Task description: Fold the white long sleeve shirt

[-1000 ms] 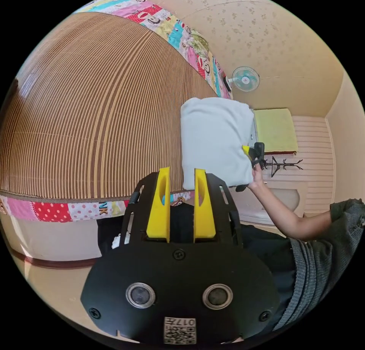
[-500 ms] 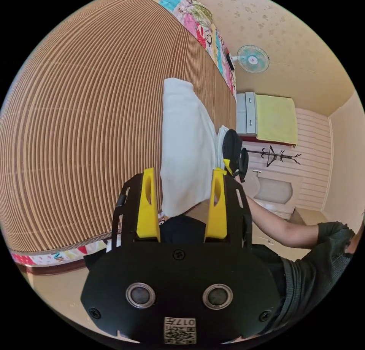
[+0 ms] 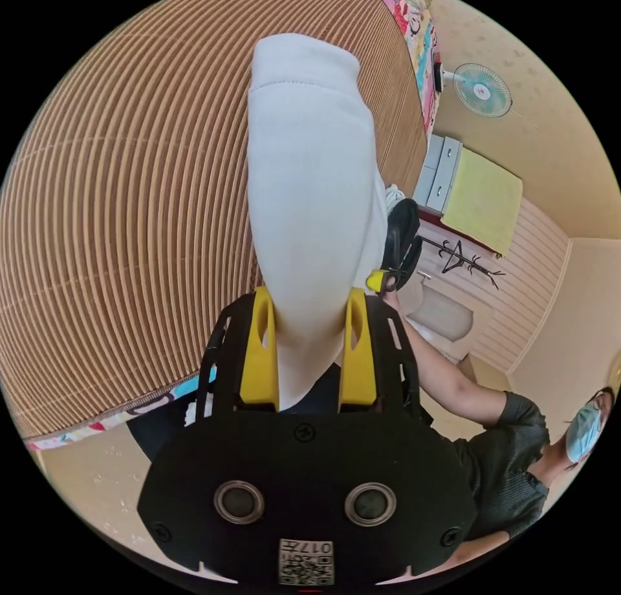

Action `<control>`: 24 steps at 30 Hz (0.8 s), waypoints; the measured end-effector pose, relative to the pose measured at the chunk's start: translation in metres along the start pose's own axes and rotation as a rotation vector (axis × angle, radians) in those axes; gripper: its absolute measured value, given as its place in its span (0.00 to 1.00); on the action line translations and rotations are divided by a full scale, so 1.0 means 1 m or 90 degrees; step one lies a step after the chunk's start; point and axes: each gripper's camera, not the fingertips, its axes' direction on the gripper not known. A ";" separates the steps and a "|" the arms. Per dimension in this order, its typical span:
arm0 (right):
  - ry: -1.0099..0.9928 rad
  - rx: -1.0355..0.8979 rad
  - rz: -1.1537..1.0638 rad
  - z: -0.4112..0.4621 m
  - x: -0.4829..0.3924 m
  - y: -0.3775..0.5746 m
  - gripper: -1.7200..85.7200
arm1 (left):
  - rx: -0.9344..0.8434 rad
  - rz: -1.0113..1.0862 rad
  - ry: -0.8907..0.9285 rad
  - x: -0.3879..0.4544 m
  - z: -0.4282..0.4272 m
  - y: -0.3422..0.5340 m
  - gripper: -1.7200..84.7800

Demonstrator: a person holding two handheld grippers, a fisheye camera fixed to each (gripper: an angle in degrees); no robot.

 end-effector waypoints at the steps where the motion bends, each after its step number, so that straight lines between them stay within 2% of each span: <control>1: 0.002 -0.020 -0.012 0.016 -0.012 -0.001 0.21 | 0.010 0.000 0.003 0.003 -0.009 0.010 0.19; 8: 0.067 -0.093 -0.081 0.146 -0.084 -0.024 0.20 | 0.119 0.020 0.025 0.016 -0.131 0.135 0.20; 13: 0.061 -0.074 -0.110 0.255 -0.123 -0.061 0.20 | 0.174 0.042 0.012 0.007 -0.245 0.193 0.19; 16: 0.029 -0.049 -0.137 0.335 -0.151 -0.091 0.20 | 0.196 0.080 -0.026 0.014 -0.345 0.221 0.19; 21: 0.017 -0.019 -0.167 0.446 -0.185 -0.132 0.19 | 0.177 0.138 -0.172 0.046 -0.519 0.259 0.20; 24: 0.048 -0.003 -0.187 0.473 -0.195 -0.145 0.19 | 0.170 0.162 -0.230 0.059 -0.561 0.260 0.20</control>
